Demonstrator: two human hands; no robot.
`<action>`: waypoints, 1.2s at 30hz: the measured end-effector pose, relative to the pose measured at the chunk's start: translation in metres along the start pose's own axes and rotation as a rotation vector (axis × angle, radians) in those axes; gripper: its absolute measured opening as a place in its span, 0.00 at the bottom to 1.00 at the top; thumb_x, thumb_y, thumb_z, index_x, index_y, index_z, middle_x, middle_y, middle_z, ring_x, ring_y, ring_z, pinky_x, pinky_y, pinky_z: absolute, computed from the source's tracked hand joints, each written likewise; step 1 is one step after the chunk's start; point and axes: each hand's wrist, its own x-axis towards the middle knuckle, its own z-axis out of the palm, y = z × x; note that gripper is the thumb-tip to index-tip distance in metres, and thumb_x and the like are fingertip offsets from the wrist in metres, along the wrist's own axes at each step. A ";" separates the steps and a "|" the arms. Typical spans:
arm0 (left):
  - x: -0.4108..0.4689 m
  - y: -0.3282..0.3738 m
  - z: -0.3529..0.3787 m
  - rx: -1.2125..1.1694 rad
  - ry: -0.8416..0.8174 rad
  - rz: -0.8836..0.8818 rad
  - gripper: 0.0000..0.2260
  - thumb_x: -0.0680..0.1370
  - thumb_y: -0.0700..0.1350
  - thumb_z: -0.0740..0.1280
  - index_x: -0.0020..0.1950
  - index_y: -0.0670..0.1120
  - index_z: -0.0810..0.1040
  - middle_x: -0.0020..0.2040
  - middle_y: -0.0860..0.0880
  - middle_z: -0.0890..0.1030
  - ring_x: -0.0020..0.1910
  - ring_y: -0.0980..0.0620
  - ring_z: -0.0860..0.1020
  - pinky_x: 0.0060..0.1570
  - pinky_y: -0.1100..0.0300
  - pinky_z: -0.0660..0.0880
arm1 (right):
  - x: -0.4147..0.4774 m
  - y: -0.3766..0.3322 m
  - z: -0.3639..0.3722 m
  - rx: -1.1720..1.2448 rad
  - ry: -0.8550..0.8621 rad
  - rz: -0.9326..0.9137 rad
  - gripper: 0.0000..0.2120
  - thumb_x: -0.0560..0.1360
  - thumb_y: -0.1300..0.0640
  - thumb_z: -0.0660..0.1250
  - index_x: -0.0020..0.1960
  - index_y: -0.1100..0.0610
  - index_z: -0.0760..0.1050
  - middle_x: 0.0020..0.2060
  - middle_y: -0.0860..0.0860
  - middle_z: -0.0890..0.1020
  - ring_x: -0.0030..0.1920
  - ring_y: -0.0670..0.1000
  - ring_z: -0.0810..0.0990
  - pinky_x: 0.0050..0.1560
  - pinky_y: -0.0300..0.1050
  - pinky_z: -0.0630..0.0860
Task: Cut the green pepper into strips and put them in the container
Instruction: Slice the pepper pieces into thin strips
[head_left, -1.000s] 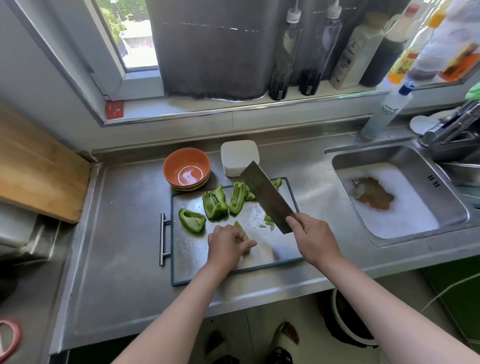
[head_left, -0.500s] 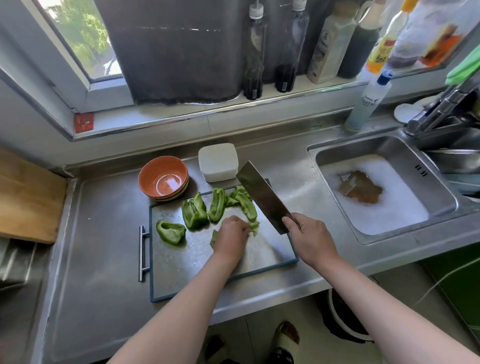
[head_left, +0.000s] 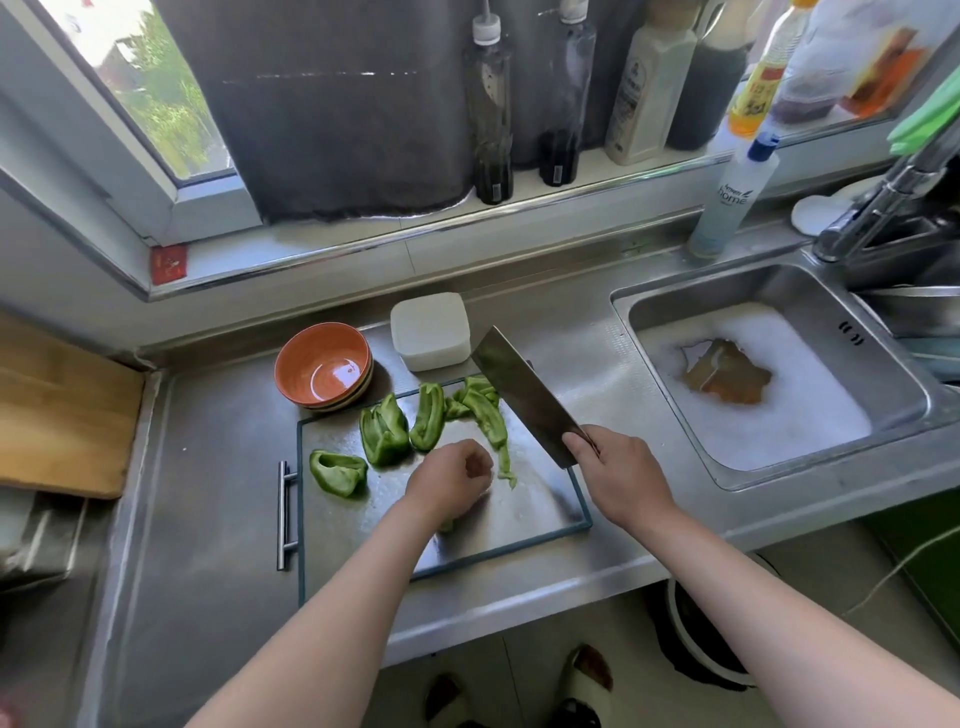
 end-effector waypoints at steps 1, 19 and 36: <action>-0.001 -0.001 -0.002 0.010 -0.022 0.011 0.08 0.74 0.42 0.69 0.42 0.57 0.78 0.43 0.58 0.82 0.45 0.56 0.79 0.47 0.59 0.78 | 0.001 0.000 0.000 0.001 -0.001 0.000 0.15 0.83 0.47 0.60 0.40 0.51 0.76 0.33 0.48 0.80 0.37 0.52 0.78 0.36 0.47 0.71; 0.008 0.011 0.019 -0.124 0.109 0.112 0.08 0.75 0.40 0.71 0.53 0.46 0.86 0.52 0.50 0.85 0.51 0.53 0.80 0.47 0.71 0.67 | 0.004 -0.013 0.011 -0.028 0.011 0.017 0.15 0.83 0.47 0.61 0.40 0.50 0.75 0.34 0.48 0.79 0.39 0.54 0.77 0.38 0.48 0.71; -0.005 -0.008 0.002 0.084 -0.083 0.161 0.09 0.73 0.45 0.65 0.42 0.61 0.76 0.45 0.55 0.79 0.44 0.55 0.77 0.49 0.58 0.76 | 0.003 -0.033 0.006 -0.041 0.021 0.036 0.18 0.83 0.48 0.61 0.36 0.49 0.70 0.32 0.48 0.77 0.37 0.54 0.76 0.37 0.48 0.70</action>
